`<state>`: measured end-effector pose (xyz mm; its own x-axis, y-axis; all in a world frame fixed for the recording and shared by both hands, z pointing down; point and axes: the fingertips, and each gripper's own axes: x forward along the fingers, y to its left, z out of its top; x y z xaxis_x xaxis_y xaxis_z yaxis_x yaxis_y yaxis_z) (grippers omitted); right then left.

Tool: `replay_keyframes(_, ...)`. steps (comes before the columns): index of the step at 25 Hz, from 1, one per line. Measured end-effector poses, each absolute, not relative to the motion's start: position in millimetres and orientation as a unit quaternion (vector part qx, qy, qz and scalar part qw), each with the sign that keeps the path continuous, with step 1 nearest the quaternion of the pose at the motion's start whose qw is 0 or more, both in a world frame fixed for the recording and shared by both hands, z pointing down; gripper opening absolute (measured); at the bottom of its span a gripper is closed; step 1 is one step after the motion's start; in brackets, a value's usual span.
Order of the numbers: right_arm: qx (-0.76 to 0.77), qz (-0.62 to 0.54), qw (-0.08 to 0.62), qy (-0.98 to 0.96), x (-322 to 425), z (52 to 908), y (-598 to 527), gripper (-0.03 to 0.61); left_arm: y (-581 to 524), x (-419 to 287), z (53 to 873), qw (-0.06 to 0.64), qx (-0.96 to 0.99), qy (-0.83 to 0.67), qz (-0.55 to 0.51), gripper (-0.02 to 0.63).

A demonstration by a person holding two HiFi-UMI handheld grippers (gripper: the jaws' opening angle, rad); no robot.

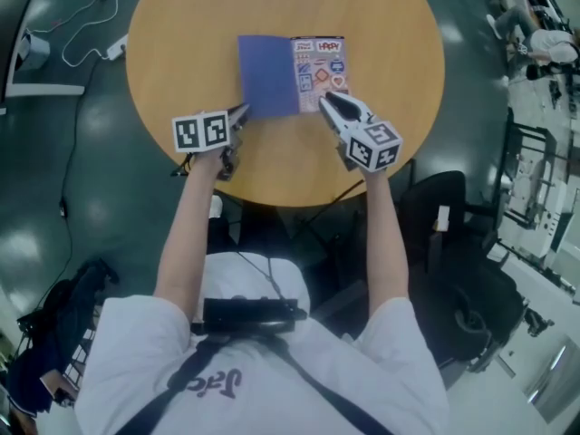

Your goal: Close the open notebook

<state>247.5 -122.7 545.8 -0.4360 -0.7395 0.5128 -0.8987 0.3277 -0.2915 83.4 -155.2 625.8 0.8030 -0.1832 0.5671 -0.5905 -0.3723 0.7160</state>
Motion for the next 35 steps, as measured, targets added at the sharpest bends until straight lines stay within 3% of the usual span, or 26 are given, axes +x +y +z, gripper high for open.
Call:
replay_keyframes(12, 0.529, 0.269, 0.113, -0.797, 243.1, 522.6, -93.5, 0.103, -162.9, 68.5, 557.6, 0.439, 0.848, -0.157, 0.252, 0.018)
replay_keyframes(20, 0.559, 0.256, 0.096, -0.782, 251.5, 509.8, -69.3, 0.103, -131.3, 127.0, 536.6, 0.395, 0.866, -0.073, 0.299, 0.018)
replay_keyframes(28, 0.598, 0.268, 0.065, -0.753, 283.9, 509.5, -43.9, 0.103, -107.1, 208.3, 570.4, 0.376, 0.857, -0.027, 0.351, 0.018)
replay_keyframes(35, 0.619, 0.291, 0.047, -0.728, 305.7, 524.8, -32.8, 0.103, -89.0, 239.6, 636.1, 0.370, 0.830, -0.020, 0.416, 0.018)
